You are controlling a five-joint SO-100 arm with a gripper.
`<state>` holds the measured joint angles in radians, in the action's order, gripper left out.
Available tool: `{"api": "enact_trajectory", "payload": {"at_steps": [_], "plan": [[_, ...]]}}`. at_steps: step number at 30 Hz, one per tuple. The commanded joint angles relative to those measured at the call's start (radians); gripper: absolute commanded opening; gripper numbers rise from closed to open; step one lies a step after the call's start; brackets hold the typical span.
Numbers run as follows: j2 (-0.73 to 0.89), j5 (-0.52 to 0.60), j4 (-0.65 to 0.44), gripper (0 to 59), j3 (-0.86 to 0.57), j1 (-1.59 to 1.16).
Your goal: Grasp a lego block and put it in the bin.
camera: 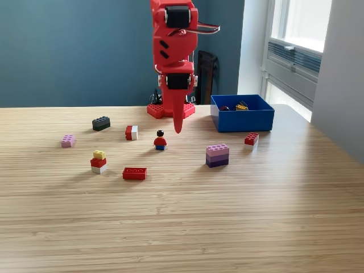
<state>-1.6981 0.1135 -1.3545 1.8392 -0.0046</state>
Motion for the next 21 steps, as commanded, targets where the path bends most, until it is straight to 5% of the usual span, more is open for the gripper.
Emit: {"api": "enact_trajectory", "payload": {"at_steps": [1,21], "plan": [[-0.092,-0.041,0.038,24.5,0.066,0.077],[-0.080,-0.091,0.256,24.0,0.213,0.149]]}}
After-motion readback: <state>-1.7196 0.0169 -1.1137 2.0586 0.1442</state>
